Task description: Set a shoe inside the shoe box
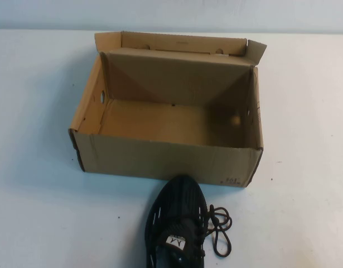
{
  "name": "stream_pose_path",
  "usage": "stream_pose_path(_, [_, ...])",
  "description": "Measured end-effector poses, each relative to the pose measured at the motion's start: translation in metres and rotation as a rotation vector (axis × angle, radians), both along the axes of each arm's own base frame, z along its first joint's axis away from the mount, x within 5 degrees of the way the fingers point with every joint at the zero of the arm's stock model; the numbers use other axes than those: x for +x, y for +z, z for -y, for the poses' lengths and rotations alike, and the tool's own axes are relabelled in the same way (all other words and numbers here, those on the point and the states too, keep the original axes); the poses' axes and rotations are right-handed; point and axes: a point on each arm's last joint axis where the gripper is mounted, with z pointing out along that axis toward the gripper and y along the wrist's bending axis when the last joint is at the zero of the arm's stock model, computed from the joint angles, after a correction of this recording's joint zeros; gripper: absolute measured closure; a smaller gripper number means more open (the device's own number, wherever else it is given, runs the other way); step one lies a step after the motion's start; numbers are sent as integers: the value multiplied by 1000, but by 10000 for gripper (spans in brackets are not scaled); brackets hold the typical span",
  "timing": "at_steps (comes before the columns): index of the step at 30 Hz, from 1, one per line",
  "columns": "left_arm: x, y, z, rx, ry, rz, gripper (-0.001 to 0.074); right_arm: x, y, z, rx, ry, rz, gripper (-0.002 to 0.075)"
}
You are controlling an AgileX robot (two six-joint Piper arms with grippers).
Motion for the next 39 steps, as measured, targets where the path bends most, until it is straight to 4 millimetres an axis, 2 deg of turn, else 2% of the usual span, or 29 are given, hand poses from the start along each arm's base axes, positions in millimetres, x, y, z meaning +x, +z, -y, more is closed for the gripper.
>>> stream_pose_path(28, [0,0,0,0,0,4,736,0,1,0,0,-5,11,742])
stream_pose_path(34, [2,6,1,-9,-5,72,736,2,8,4,3,-41,90,742])
stream_pose_path(39, [4,18,2,-25,-14,202,736,3,18,8,7,-92,200,742])
